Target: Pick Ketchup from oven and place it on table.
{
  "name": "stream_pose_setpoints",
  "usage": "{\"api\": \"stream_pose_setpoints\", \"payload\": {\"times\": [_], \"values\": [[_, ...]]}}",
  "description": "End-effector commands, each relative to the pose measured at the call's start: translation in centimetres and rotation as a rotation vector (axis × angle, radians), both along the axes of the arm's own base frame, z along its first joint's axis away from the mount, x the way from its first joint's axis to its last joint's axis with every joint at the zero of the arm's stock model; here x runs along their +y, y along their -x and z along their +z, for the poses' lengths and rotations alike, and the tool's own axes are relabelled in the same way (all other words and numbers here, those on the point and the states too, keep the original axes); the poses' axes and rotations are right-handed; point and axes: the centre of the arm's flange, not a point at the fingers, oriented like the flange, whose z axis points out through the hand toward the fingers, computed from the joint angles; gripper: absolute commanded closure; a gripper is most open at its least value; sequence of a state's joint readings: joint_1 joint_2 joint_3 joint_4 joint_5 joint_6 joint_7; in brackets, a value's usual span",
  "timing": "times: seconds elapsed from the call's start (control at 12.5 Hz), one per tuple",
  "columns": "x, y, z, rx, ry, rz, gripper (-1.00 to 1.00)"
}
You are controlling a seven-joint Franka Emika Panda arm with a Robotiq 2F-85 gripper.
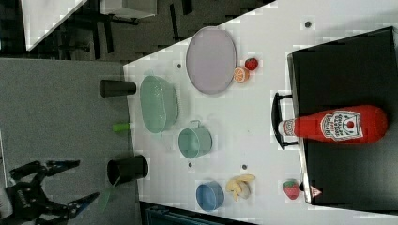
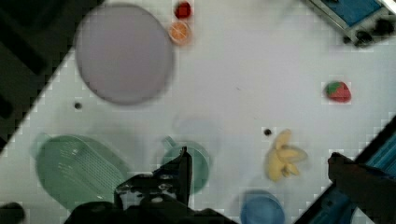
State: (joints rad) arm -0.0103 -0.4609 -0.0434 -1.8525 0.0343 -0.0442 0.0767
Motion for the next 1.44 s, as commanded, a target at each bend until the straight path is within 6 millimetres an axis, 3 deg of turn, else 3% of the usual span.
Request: {"api": "stream_pose_setpoints", "payload": {"times": [0.08,0.32,0.8,1.04,1.2,1.44], "values": [[-8.3,-5.5,-9.0,0.156,-0.026,-0.130,-1.00],[-16.8,-7.1,-13.3,0.144,-0.044,-0.289,-1.00],[-28.1,-8.4,-19.8,0.061,0.026,-0.502,-1.00],[-34.2,-8.1,-24.6,0.055,0.106,-0.609,-1.00],[-35.9,-7.7,-27.3,0.100,0.127,-0.642,-1.00],[-37.3,-7.8,-29.8,0.098,0.130,-0.680,-1.00]]}}
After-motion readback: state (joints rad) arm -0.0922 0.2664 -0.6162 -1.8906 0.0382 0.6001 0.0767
